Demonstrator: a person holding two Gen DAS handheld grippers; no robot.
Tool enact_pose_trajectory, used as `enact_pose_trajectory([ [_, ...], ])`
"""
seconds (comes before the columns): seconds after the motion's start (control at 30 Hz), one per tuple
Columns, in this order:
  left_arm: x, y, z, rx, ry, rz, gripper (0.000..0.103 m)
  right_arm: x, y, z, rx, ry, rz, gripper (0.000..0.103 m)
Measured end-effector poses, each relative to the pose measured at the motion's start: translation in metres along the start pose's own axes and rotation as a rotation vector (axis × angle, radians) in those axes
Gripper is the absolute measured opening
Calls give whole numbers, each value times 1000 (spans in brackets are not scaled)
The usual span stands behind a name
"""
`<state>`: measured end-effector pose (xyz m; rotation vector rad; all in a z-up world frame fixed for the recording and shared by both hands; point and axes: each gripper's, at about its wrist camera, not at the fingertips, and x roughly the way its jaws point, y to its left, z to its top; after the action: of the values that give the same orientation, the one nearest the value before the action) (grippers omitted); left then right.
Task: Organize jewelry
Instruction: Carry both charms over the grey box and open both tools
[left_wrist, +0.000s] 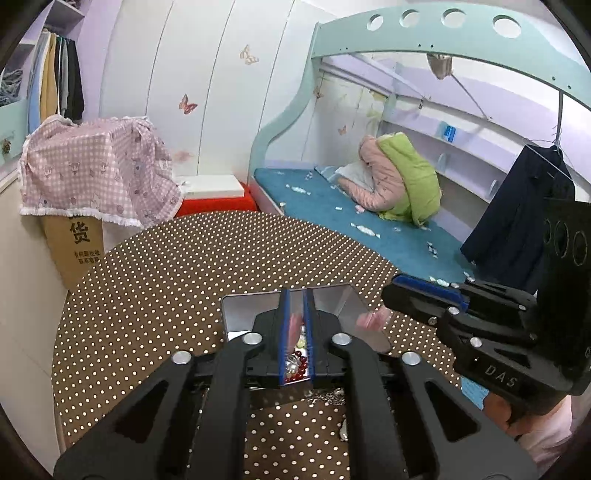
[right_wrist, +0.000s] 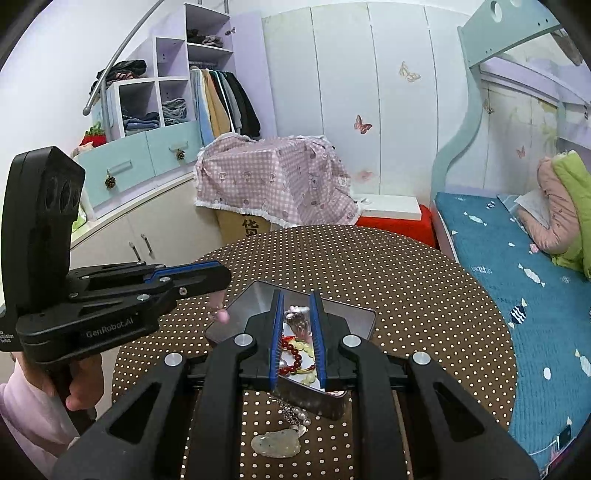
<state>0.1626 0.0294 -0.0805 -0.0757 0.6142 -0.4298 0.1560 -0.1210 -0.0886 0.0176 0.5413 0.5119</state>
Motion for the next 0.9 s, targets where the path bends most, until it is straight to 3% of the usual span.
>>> enact_pose_trajectory([
  [0.03, 2, 2, 0, -4, 6, 6, 30, 1, -3, 0, 9, 6, 1, 21],
  [0.1, 4, 4, -2, -6, 14, 16, 30, 0, -6, -1, 21, 9, -16, 38],
  [0.47, 12, 0, -13, 6, 54, 49, 31, -7, -16, -6, 70, 17, -44, 39],
  [0.6, 11, -4, -18, 11, 59, 66, 32, -12, -16, -9, 69, 15, -62, 48],
  [0.67, 9, -7, -20, 16, 57, 82, 43, -15, -15, -9, 70, 8, -76, 65],
  [0.73, 4, -10, -23, 25, 48, 108, 63, -19, -15, -10, 81, 0, -104, 85],
  [0.8, 0, -11, -25, 33, 40, 133, 65, -22, -15, -12, 89, -8, -125, 92],
  [0.9, -5, -13, -28, 43, 34, 181, 78, -25, -17, -15, 107, -4, -156, 95],
])
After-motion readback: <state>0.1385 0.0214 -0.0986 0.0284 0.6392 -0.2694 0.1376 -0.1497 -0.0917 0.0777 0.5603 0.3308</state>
